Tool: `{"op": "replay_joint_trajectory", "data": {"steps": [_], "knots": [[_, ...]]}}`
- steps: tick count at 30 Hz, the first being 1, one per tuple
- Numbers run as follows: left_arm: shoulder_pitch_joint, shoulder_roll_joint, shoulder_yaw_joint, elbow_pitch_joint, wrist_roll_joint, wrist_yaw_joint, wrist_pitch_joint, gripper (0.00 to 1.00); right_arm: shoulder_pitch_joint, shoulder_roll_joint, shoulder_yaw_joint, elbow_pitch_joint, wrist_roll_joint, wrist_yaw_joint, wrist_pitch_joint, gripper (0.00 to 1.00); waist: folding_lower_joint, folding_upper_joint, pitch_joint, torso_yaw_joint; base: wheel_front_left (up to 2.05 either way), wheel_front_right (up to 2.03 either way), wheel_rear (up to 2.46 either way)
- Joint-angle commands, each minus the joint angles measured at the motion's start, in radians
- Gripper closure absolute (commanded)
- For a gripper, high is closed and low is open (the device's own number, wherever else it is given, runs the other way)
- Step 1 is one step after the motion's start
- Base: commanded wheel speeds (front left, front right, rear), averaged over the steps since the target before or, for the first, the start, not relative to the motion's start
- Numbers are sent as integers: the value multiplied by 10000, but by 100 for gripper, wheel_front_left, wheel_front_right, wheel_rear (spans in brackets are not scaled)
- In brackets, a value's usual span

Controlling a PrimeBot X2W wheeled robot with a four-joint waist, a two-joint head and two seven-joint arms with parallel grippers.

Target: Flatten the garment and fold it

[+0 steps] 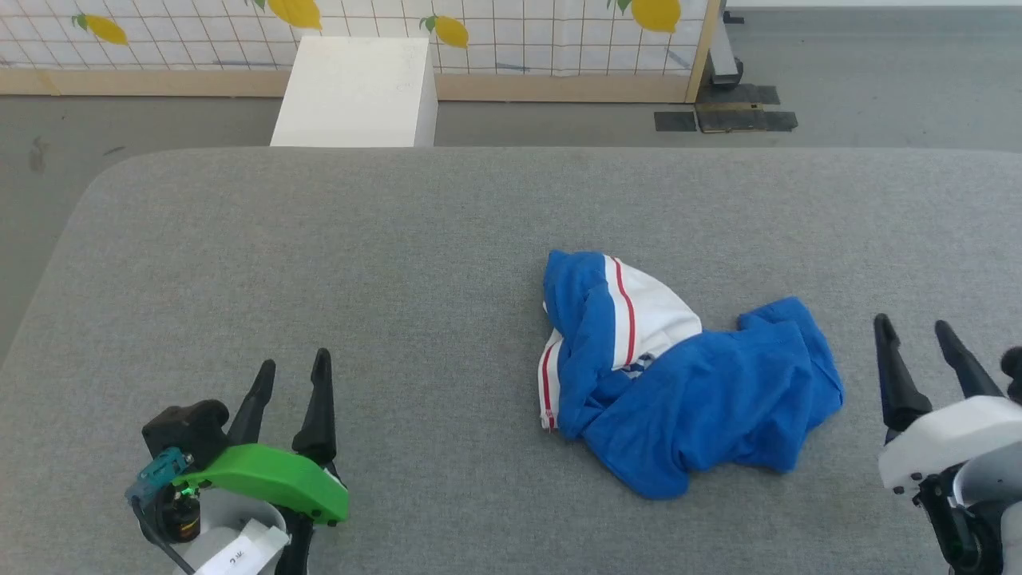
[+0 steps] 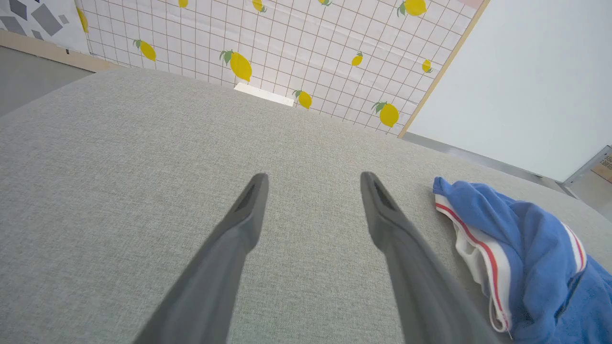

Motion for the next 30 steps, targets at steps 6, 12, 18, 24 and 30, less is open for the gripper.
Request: {"op": "replay_joint_trajectory", "data": {"steps": [6,12,18,24,30], "knots": [[95,-36,-113,-16,-115,70,26,0,321,313,-261,40,-381,-13,-547,0,0,0,-5,-35,0,0,0],[-1207,-645,-1109,294,-43,-394,901,0,238,394,-179,73,-500,-13,-455,0,0,0,229,-62,0,0,0],[-4441,-1666,-3268,2228,168,-1092,5005,0,-160,277,181,219,-407,-13,-391,0,0,0,799,-402,0,0,0],[-5365,-1954,-4235,2802,119,-1257,7373,0,-255,269,139,345,-400,-13,-475,0,0,0,1152,-689,0,0,0],[-5539,-2004,-4511,2990,83,-1252,8010,55,-328,280,105,463,-410,-13,-598,0,0,0,1304,-833,0,0,0]]}}
